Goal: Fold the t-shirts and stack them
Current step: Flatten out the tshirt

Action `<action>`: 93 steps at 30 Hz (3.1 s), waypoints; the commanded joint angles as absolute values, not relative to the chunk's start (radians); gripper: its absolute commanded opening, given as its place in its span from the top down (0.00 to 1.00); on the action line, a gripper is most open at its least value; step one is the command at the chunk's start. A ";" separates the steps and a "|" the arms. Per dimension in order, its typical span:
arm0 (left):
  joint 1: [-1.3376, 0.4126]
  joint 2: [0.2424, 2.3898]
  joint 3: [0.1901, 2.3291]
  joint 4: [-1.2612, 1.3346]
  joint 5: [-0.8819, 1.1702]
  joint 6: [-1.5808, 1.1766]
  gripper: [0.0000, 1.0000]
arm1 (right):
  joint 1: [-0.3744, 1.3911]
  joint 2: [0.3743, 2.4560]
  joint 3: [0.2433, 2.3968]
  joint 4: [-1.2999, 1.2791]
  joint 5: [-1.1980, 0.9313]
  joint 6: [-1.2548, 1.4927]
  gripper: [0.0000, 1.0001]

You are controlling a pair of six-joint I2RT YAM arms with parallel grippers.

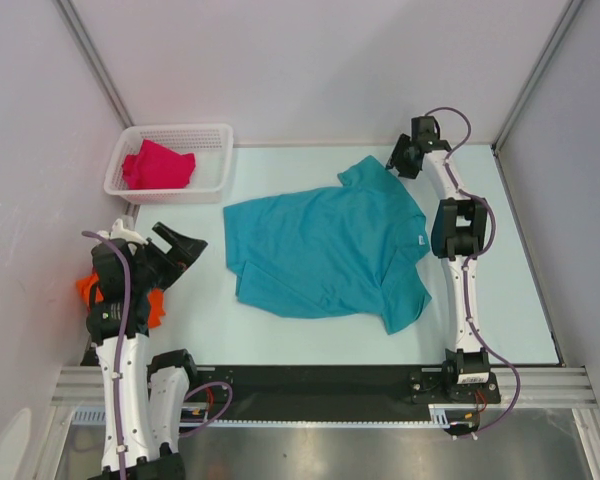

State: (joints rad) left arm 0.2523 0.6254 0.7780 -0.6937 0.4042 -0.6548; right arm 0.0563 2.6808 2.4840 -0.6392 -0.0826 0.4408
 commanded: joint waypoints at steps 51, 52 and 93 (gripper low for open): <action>0.262 0.588 0.681 -0.552 0.483 -0.718 0.03 | 0.075 2.629 2.582 -0.808 0.345 0.347 0.66; 0.261 0.591 0.672 -0.539 0.500 -0.729 0.03 | 0.078 2.617 2.548 -0.801 0.338 0.344 0.64; -0.232 1.399 0.874 -0.452 0.204 -0.592 0.00 | 0.587 1.229 1.146 -0.978 0.393 0.712 0.45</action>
State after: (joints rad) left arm -0.2111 1.3579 0.8181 -0.3782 0.3374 -0.6689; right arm 0.5797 1.2976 1.1599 -0.8948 0.3759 0.6460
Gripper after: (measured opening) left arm 0.994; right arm 0.536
